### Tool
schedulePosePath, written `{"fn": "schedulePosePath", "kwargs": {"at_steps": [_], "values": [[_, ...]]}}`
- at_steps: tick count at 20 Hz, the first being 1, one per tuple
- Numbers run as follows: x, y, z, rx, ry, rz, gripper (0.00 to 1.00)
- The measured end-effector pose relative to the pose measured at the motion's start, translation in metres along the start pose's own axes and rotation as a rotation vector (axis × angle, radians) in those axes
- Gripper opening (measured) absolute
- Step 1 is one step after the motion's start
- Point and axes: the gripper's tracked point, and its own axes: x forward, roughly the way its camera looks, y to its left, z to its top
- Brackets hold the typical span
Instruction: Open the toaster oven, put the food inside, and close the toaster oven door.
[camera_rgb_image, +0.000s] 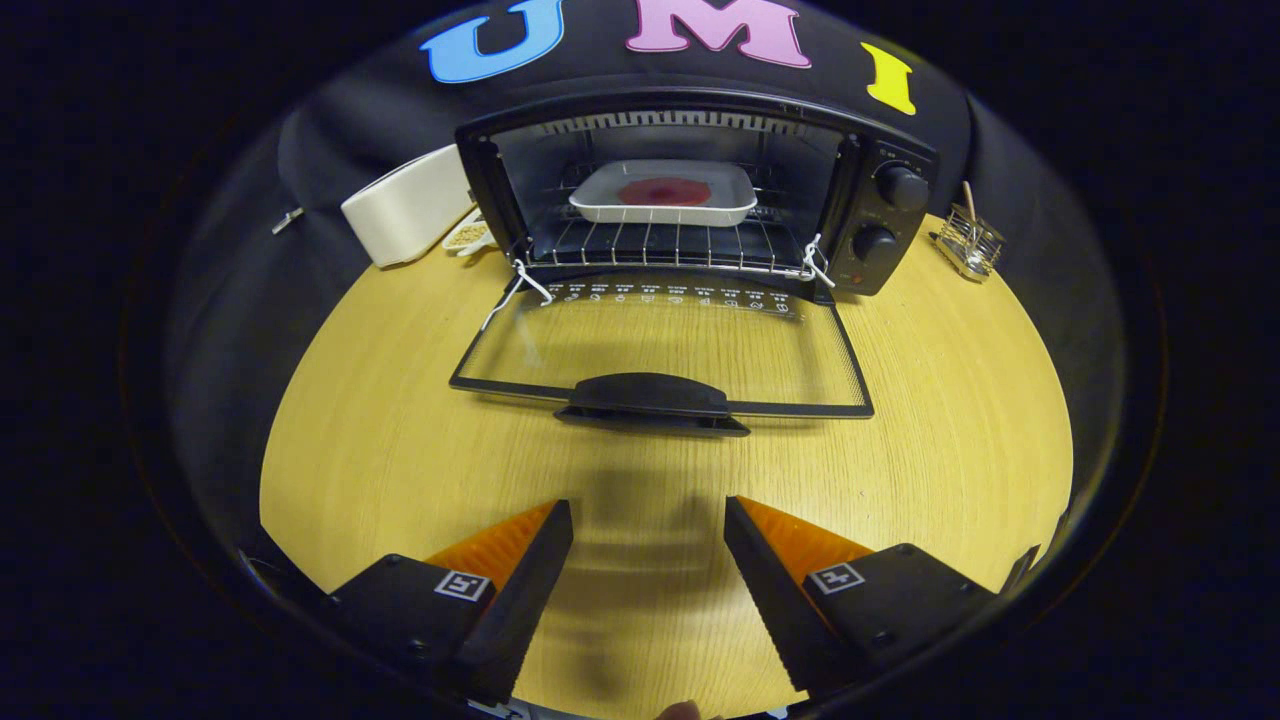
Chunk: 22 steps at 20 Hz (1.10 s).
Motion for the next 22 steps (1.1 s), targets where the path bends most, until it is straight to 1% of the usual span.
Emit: {"fn": "schedulePosePath", "kwargs": {"at_steps": [6,7,12,13,15,17,22], "values": [[0.027,-0.007,0.003,0.049,0.022,-0.076,0.99],[0.03,-0.007,0.01,0.054,-0.003,-0.085,1.0],[0.044,0.001,0.026,0.076,0.012,-0.104,1.0],[0.043,0.002,0.027,0.091,0.033,-0.11,1.0],[0.045,0.003,0.026,0.099,0.047,-0.112,0.99],[0.042,0.002,0.027,0.085,0.035,-0.101,0.99],[0.019,0.004,0.037,0.081,-0.053,-0.082,1.0]]}}
